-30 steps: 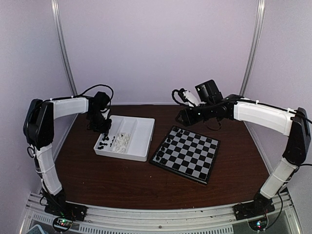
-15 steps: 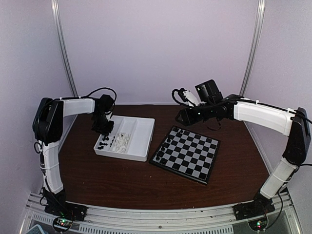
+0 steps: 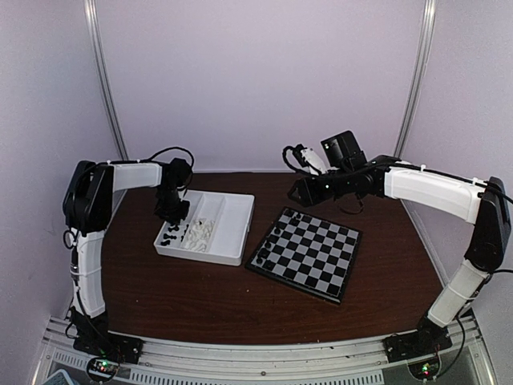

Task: Set up the chess pieces on the board
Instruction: Pick up the chess piece from the storage box, then place the chess piece on the chessboard.

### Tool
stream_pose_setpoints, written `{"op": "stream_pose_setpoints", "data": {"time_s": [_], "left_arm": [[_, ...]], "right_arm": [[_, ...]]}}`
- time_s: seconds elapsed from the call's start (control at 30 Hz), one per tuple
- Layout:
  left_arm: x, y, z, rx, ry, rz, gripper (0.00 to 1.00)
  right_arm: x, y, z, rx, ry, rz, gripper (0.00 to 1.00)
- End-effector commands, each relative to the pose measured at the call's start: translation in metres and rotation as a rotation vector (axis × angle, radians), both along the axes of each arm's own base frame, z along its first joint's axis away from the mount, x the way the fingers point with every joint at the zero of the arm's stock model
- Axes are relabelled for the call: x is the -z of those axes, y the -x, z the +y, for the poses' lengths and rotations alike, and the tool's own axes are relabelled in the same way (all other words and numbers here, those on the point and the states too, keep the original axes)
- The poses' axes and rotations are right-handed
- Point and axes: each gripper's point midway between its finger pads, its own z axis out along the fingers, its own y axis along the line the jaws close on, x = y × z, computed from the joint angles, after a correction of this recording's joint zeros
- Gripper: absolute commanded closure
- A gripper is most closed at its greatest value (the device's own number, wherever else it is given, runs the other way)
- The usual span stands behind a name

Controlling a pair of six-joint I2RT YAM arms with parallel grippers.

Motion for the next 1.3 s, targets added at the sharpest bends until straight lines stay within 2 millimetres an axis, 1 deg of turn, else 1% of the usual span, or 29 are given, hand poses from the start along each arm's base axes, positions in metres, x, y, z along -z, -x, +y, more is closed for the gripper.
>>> {"op": "stream_pose_setpoints", "data": {"time_s": [0.0, 0.1, 0.2, 0.3, 0.4, 0.5, 0.57, 0.63, 0.77, 0.83, 0.87, 0.9, 0.97, 1.0, 1.07, 1.1, 1.17, 1.27], "left_arm": [[0.010, 0.001, 0.010, -0.018, -0.037, 0.026, 0.88], [-0.002, 0.000, 0.007, -0.009, -0.017, -0.001, 0.89], [-0.023, -0.001, -0.002, 0.006, 0.041, -0.053, 0.89], [-0.047, 0.000, -0.015, 0.014, 0.133, -0.104, 0.88], [-0.070, 0.009, -0.032, 0.023, 0.252, -0.129, 0.86], [-0.097, 0.019, -0.059, 0.053, 0.391, -0.153, 0.84], [-0.114, 0.026, -0.081, 0.082, 0.484, -0.168, 0.83], [-0.132, 0.034, -0.110, 0.122, 0.591, -0.180, 0.83], [-0.161, 0.048, -0.176, 0.184, 0.866, -0.183, 0.81], [-0.177, 0.053, -0.203, 0.193, 0.997, -0.193, 0.79], [-0.185, 0.053, -0.214, 0.193, 1.054, -0.203, 0.79], [-0.194, 0.054, -0.224, 0.190, 1.111, -0.213, 0.79], [-0.211, 0.053, -0.240, 0.178, 1.226, -0.244, 0.79], [-0.220, 0.052, -0.246, 0.168, 1.286, -0.263, 0.79], [-0.232, 0.052, -0.255, 0.142, 1.386, -0.286, 0.78], [-0.236, 0.053, -0.259, 0.132, 1.427, -0.290, 0.78], [-0.243, 0.053, -0.263, 0.110, 1.486, -0.301, 0.79], [-0.249, 0.054, -0.264, 0.076, 1.560, -0.321, 0.79]], "right_arm": [[-0.014, 0.000, 0.004, -0.011, -0.031, -0.026, 0.53], [-0.013, -0.001, 0.005, -0.012, -0.029, -0.021, 0.53], [-0.014, -0.001, 0.007, -0.016, -0.035, -0.017, 0.53], [-0.014, -0.001, 0.009, -0.020, -0.047, -0.011, 0.53], [-0.013, -0.001, 0.012, -0.023, -0.060, -0.002, 0.53], [-0.013, -0.002, 0.015, -0.030, -0.067, 0.005, 0.53], [-0.011, -0.002, 0.016, -0.031, -0.072, 0.012, 0.53], [-0.011, -0.001, 0.018, -0.033, -0.078, 0.017, 0.53], [-0.010, 0.004, 0.016, -0.022, -0.119, 0.017, 0.53], [-0.013, 0.007, 0.015, -0.013, -0.160, 0.004, 0.53], [-0.012, 0.009, 0.014, -0.007, -0.180, 0.006, 0.53], [-0.016, 0.011, 0.015, -0.006, -0.210, 0.000, 0.53], [-0.022, 0.014, 0.018, 0.002, -0.277, -0.008, 0.53], [-0.026, 0.015, 0.020, 0.004, -0.314, -0.015, 0.53], [-0.034, 0.017, 0.028, 0.002, -0.390, -0.027, 0.53], [-0.040, 0.016, 0.033, 0.000, -0.431, -0.041, 0.53], [-0.044, 0.015, 0.042, -0.004, -0.479, -0.046, 0.53], [-0.049, 0.013, 0.057, -0.021, -0.534, -0.065, 0.54]]}}
